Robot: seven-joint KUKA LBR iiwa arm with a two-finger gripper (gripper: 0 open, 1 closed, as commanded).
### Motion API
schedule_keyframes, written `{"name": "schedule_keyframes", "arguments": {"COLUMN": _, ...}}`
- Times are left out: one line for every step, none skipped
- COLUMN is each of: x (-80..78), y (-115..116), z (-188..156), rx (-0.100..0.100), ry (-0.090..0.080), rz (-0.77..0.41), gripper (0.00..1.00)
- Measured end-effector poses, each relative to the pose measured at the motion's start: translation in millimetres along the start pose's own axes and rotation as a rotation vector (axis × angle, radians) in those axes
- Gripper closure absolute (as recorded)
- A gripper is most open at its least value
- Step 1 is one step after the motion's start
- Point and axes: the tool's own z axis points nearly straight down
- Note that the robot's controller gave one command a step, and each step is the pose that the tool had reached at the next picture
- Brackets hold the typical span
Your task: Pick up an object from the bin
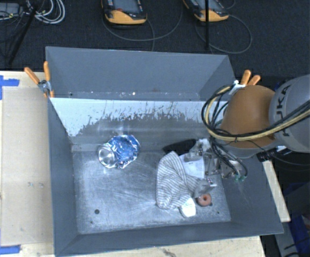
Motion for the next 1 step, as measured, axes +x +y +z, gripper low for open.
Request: {"name": "schedule_keyframes", "arguments": {"x": -15.7, "y": 13.6, "z": 25.3, "rx": -0.015, "ry": -0.015, "rz": -0.024, "gripper": 1.00}}
